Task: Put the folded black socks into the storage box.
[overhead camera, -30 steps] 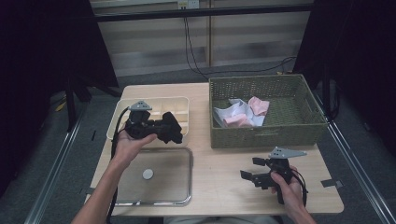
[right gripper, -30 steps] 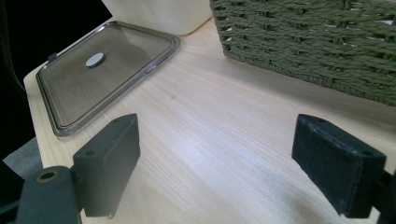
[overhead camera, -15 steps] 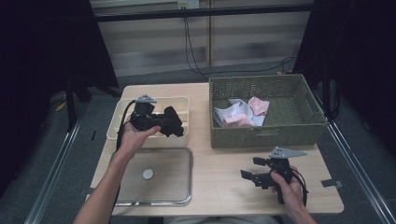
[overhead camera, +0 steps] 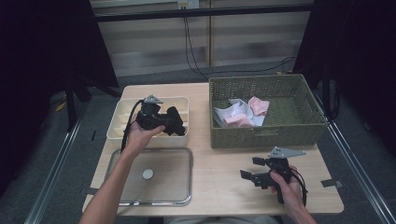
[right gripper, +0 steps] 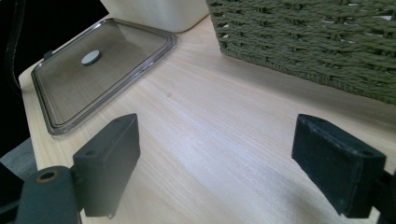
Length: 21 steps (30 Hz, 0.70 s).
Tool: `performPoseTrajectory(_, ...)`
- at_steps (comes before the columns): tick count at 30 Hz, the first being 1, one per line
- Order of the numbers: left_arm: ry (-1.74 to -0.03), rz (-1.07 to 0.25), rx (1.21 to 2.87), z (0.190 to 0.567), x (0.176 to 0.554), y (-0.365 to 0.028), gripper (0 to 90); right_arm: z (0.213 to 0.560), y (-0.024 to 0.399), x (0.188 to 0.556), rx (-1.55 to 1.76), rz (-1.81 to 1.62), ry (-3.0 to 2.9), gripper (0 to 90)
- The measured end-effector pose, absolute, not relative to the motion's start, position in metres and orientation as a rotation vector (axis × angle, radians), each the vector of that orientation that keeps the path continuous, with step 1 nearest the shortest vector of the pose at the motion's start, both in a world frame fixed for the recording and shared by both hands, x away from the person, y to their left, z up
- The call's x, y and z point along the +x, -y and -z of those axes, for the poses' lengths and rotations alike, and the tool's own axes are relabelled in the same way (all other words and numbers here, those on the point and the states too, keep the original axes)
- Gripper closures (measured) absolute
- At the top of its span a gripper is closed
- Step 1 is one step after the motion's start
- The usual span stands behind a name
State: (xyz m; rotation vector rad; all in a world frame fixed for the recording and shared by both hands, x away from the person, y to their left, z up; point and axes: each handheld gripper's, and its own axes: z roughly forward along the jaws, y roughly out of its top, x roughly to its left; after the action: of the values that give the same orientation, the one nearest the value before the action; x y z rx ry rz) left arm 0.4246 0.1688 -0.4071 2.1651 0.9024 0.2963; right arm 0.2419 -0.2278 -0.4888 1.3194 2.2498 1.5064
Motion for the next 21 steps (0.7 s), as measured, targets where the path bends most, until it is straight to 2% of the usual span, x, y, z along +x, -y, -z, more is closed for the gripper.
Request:
performPoseTrajectory(13, -0.919, -0.134, 2.155, 0.418, 0.425, -0.163, 66.2, 0.489, 0.227, 0.243, 1.32, -1.501, -2.254, 14.6)
performPoseTrajectory(21, -0.944, -0.107, 2.191, 0.427, 0.428, -0.159, 66.3, 0.489, 0.227, 0.243, 1.326, -1.495, -2.251, 14.6)
